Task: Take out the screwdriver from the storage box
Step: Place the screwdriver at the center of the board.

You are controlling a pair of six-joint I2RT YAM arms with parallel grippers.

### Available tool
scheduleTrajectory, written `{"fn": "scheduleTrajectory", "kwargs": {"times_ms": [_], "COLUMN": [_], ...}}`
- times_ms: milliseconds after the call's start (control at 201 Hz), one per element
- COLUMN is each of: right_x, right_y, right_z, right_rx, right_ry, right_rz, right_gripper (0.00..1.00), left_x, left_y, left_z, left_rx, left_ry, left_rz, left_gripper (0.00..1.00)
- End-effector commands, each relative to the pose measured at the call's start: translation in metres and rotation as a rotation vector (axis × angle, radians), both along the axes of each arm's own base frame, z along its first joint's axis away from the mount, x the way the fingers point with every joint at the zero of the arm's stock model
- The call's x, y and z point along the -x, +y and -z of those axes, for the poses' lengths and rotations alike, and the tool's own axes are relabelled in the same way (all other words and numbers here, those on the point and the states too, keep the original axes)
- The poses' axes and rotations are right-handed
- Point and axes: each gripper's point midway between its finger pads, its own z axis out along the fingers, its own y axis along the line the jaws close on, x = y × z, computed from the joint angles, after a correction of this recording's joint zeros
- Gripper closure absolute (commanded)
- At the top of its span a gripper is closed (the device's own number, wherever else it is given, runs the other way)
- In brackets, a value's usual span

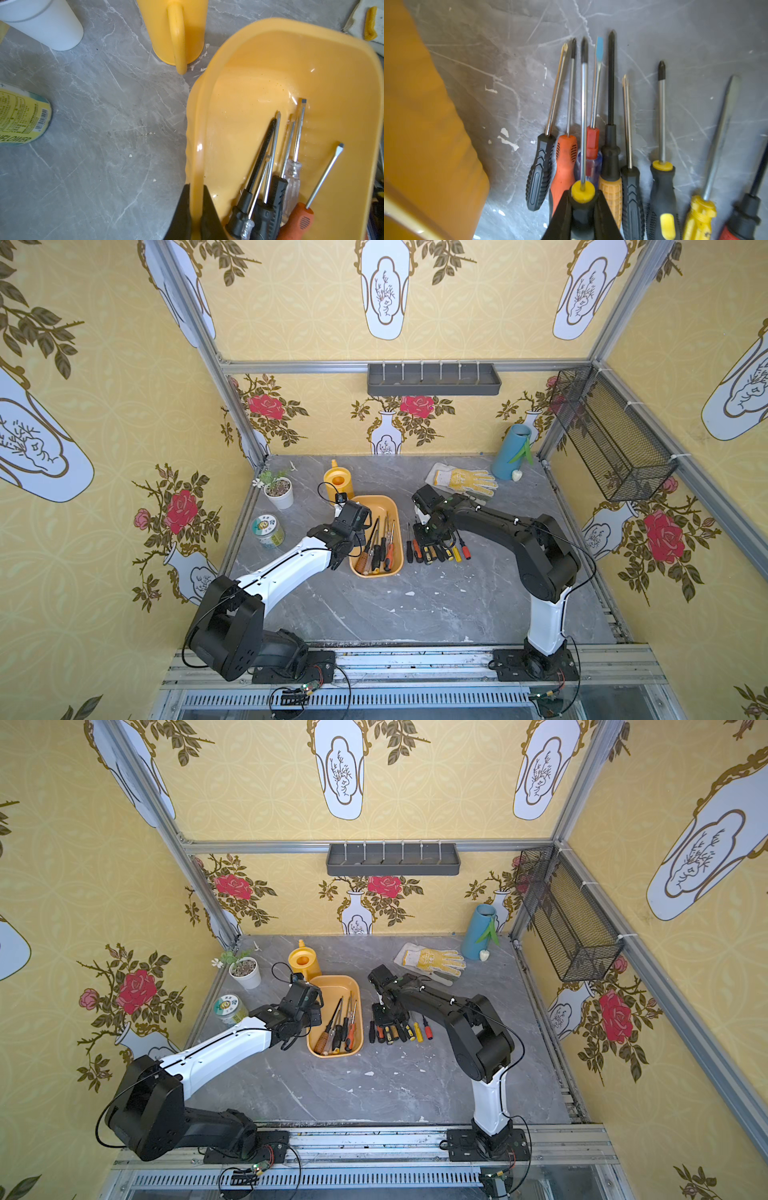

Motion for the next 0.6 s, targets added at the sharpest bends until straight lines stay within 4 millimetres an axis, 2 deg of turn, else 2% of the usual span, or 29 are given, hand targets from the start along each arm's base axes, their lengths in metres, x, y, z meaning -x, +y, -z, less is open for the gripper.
{"fn": "scheduleTrajectory", "kwargs": {"times_ms": [0,60,204,329,593], "right_x": [-0.0001,-0.0002,-0.0007,-0.0023,-0.0018], "right_y": [-0.0016,-0.0012,0.0005,0.0017,0.0012], "right_z": [0.0033,0.0057,0.0082,0.0072,0.0039], "right_rx": [0.02,0.021,0.018,0.014,0.011], "right_ry": [0.003,0.007,0.013,0.009,0.006], "right_rz": [-0.011,-0.009,-0.007,-0.003,-0.001], "right_gripper": [0.97,0.9,0.83,0.79,0.65], "left_x": [-0.0073,-0.0073,-0.0074,-0.0069,-0.0068], "left_y": [-0.0016,-0.0018,-0.0021,-0.0018,-0.0027], "left_z": [-0.0071,-0.0064,-0.0053,-0.0039,-0.0022], "left_rx": [0.005,0.005,0.006,0.005,0.011], "left_ry": [-0.037,-0.035,-0.032,-0.03,-0.027], "left_rz": [-0.005,-0.004,-0.005,-0.005,-0.006], "left_gripper": [1.0,1.0,1.0,1.0,1.0]}}
